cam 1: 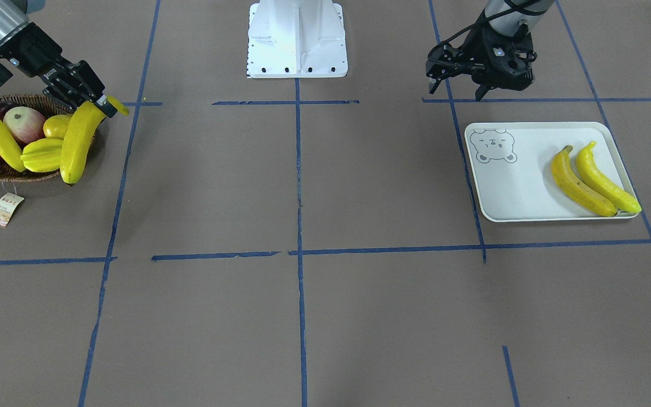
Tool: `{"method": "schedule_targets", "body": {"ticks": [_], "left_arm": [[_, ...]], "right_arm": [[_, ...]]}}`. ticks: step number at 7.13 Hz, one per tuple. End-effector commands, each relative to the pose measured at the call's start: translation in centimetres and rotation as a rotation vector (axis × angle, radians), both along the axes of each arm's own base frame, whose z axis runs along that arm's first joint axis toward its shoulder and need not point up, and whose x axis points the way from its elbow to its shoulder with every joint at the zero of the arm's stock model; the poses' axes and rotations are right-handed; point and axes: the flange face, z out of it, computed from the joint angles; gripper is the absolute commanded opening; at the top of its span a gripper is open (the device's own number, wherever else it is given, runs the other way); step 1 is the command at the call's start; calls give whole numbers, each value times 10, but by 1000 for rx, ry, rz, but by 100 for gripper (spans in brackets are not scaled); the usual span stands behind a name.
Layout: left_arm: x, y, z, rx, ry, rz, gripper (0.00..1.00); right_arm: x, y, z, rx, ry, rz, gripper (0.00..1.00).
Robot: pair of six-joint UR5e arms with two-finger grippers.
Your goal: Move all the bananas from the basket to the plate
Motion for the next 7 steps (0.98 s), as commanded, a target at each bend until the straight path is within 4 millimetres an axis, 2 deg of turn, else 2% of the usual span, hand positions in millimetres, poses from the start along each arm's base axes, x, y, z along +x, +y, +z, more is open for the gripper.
{"method": "schedule_targets", "body": {"ticks": [1, 2, 3, 4, 5, 6, 7], "left_arm": [[31, -6, -29, 15, 37, 18, 100], [42, -10, -39, 36, 92, 11, 100], [59, -15, -40, -2, 157, -35, 100], [78, -28, -45, -62, 231, -96, 100], [93, -39, -60, -119, 286, -141, 100], [117, -35, -70, -152, 318, -133, 100], [128, -39, -78, -145, 332, -125, 100]], "right_arm": [[-21, -8, -32, 18, -120, -8, 14], [-36, -10, -47, 20, -149, -19, 16], [-49, -7, -56, 30, -163, -8, 16], [-72, -1, -68, 42, -188, 6, 16], [-97, 5, -78, 49, -209, 22, 16], [-128, 3, -103, 40, -193, 37, 16], [-157, -5, -141, 31, -173, 36, 16]]}}
